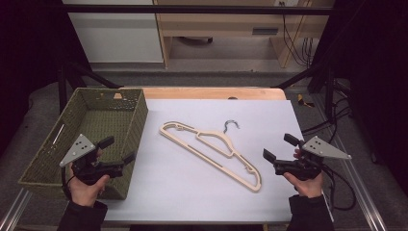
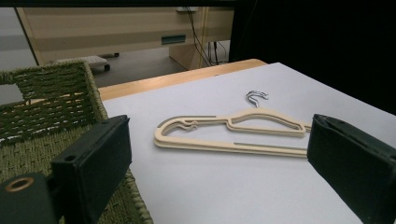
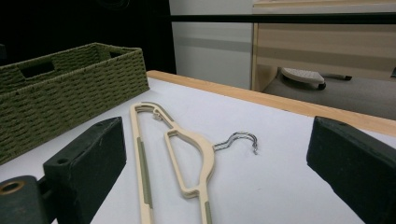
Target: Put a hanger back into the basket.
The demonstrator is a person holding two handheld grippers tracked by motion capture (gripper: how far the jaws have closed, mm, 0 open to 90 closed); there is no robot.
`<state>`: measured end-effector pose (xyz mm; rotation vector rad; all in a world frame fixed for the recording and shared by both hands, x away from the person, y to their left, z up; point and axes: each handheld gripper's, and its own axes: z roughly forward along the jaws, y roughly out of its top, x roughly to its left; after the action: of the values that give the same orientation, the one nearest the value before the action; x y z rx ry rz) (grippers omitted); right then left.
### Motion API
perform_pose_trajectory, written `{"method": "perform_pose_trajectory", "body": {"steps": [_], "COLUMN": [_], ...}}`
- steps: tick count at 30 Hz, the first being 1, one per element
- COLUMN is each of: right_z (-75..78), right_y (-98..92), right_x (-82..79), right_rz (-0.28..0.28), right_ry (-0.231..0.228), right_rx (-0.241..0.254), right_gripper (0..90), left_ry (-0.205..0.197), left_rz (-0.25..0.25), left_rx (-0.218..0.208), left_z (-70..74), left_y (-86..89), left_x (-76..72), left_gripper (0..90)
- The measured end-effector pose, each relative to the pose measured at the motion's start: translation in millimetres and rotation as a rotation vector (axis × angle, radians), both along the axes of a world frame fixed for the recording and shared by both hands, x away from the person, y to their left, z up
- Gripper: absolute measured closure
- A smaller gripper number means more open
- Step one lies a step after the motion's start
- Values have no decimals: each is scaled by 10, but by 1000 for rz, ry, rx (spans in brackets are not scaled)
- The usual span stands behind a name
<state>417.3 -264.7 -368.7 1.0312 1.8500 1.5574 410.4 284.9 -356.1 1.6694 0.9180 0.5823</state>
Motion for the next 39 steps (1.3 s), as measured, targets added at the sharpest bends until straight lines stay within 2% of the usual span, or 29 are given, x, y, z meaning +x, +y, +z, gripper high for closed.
{"method": "perform_pose_trajectory", "body": {"steps": [5,10,12,15,18,22,29,33,35,37,39], "right_z": [-8,-41,-62,-117,-182,-249,-482,-649,-710,-732,-780], "right_y": [26,110,143,190,257,355,536,618,643,652,647], "right_x": [60,160,213,295,370,455,644,729,755,763,783], "right_rz": [7,7,10,20,42,56,83,109,111,109,107], "right_ry": [16,51,68,91,133,169,269,322,341,348,354], "right_rx": [-39,-72,-80,-119,-152,-171,-288,-318,-362,-371,-382], "right_gripper": [66,83,87,88,88,104,130,183,206,223,286], "left_ry": [7,10,14,17,17,20,19,21,18,18,23], "left_rz": [-3,-1,-2,-5,-4,-5,-4,-4,-4,-4,-9], "left_rx": [15,9,22,33,31,30,34,38,36,31,41], "left_z": [-14,-24,-31,-34,-37,-36,-41,-41,-41,-44,-53], "left_y": [-7,-9,-14,-33,-44,-34,-58,-53,-57,-65,-74], "left_x": [6,24,28,33,33,31,28,27,23,24,29], "left_gripper": [65,64,63,63,63,63,65,66,68,69,69]}}
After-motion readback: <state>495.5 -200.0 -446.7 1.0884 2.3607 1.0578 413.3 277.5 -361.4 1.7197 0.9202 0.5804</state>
